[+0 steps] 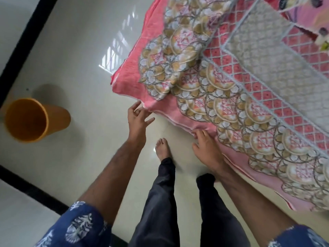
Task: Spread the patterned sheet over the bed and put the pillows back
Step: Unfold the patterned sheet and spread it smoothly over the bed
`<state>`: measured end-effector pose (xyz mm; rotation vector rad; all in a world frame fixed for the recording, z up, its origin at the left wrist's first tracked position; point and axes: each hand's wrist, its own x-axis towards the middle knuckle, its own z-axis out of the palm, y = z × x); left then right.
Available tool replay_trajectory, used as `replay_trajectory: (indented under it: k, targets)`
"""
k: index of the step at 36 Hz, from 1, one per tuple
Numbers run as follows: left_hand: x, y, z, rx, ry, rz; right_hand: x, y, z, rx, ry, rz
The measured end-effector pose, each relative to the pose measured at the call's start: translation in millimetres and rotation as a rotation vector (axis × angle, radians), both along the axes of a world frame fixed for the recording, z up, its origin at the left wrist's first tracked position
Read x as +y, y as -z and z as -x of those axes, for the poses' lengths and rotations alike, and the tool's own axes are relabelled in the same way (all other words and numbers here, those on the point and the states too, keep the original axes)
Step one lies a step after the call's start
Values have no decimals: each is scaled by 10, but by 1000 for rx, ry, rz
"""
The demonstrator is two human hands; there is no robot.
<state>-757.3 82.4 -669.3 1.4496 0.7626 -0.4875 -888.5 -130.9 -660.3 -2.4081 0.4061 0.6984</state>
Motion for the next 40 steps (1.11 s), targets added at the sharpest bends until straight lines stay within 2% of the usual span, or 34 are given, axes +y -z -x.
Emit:
replay_trajectory:
  k: [4, 7, 13, 16, 24, 28, 33, 40]
  targets:
    - [10, 19, -151, 66, -43, 3, 61, -93, -181, -22, -1, -103]
    - [30, 89, -273, 135, -89, -28, 128, -213, -401, -109, -89, -149]
    - [195, 169, -604, 116, -185, -45, 312, -476, -1076, -459, -296, -38]
    - [339, 172, -843, 85, -220, -31, 411, -527, -1497, -548, -332, 67]
    - [583, 174, -1101, 146, -212, 49, 589, -288, -2052, -186, -562, 179]
    - [675, 252, -1021, 144, -213, -49, 572, -184, -2016, -147, -585, 187]
    - [678, 176, -834, 67, -102, -120, 560, -73, -1947, -92, -687, 272]
    - [583, 21, -677, -75, -178, -233, 656, -63, -1951, -23, -645, 278]
